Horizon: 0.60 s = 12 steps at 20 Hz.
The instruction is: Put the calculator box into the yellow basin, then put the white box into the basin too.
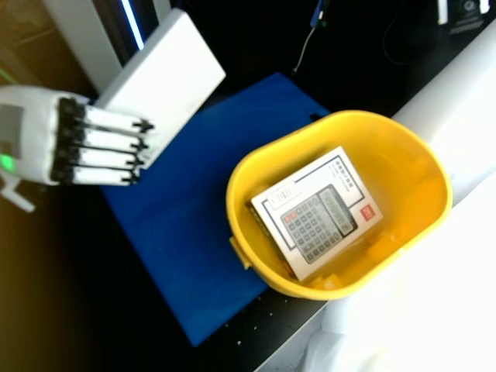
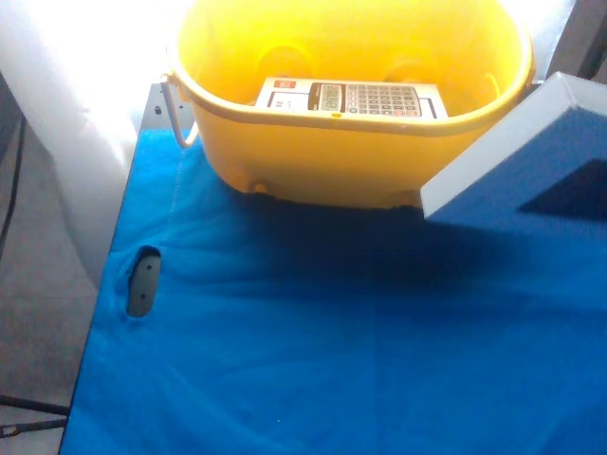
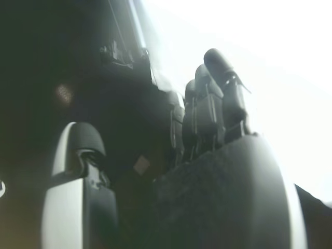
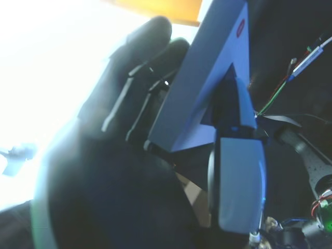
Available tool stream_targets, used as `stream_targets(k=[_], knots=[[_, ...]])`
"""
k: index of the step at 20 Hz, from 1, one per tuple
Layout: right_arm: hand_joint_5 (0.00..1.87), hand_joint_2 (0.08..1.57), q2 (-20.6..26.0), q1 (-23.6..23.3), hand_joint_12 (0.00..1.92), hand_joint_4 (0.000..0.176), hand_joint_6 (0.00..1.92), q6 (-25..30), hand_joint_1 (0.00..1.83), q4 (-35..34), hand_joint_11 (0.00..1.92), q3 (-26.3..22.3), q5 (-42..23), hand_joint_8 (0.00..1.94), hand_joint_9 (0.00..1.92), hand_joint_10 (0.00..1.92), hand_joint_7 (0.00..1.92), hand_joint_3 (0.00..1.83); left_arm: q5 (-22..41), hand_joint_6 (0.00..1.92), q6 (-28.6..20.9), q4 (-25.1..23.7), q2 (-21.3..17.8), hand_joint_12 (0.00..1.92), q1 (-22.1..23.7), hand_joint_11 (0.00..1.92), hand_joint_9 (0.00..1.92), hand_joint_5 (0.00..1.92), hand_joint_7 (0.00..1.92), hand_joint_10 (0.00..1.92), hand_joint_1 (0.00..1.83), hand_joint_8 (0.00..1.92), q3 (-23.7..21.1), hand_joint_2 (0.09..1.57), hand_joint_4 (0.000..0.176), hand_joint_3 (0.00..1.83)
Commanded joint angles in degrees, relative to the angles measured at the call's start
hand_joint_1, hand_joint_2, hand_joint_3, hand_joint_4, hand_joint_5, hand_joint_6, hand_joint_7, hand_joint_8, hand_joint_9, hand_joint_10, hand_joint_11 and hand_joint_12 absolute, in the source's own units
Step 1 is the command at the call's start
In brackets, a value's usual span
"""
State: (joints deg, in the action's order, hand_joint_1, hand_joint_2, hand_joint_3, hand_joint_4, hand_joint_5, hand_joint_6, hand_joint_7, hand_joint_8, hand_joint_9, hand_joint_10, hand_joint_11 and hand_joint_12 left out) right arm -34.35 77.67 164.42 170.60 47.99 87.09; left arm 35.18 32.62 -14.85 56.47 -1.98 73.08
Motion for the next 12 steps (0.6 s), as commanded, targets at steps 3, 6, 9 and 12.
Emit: stream_targets(k=[3,6,9,12], knots=[[0.99,1.1,1.8,-0.9,1.23,0.0,0.9,-0.3,1.37,2.0,0.81,0.2,9.5,1.02,0.94,1.17,0.96,0.0,6.8,0.0,1.9,3.3,-1.3,1.07,1.6,0.0,0.22,0.22,0.18,0.07,0.51,0.0,0.1,1.23,0.025,0.02],[0.99,1.1,3.1,-1.0,1.23,0.0,0.9,-1.1,1.37,0.5,0.81,0.8,12.4,1.02,0.94,1.17,0.96,0.0,8.3,0.0,5.3,6.1,-2.9,1.17,2.2,0.0,0.25,0.14,0.24,0.09,0.51,0.02,-0.8,1.15,0.02,0.0],[0.99,1.1,3.4,-2.3,1.23,0.0,0.9,-1.7,1.37,-1.2,0.81,2.3,12.9,1.02,0.94,1.17,0.96,0.0,12.0,0.05,6.9,7.3,-4.9,1.06,2.6,0.0,0.26,0.26,0.29,0.09,0.56,0.02,-2.8,1.15,0.0,0.0],[0.99,1.1,3.4,-6.1,1.23,0.0,0.9,-3.9,1.37,-2.5,0.81,4.3,12.5,1.02,0.94,1.17,0.96,0.0,12.2,0.06,12.2,7.6,-6.7,1.06,4.7,0.0,0.36,0.37,0.39,0.13,0.61,0.03,-5.7,1.11,0.006,0.0]])
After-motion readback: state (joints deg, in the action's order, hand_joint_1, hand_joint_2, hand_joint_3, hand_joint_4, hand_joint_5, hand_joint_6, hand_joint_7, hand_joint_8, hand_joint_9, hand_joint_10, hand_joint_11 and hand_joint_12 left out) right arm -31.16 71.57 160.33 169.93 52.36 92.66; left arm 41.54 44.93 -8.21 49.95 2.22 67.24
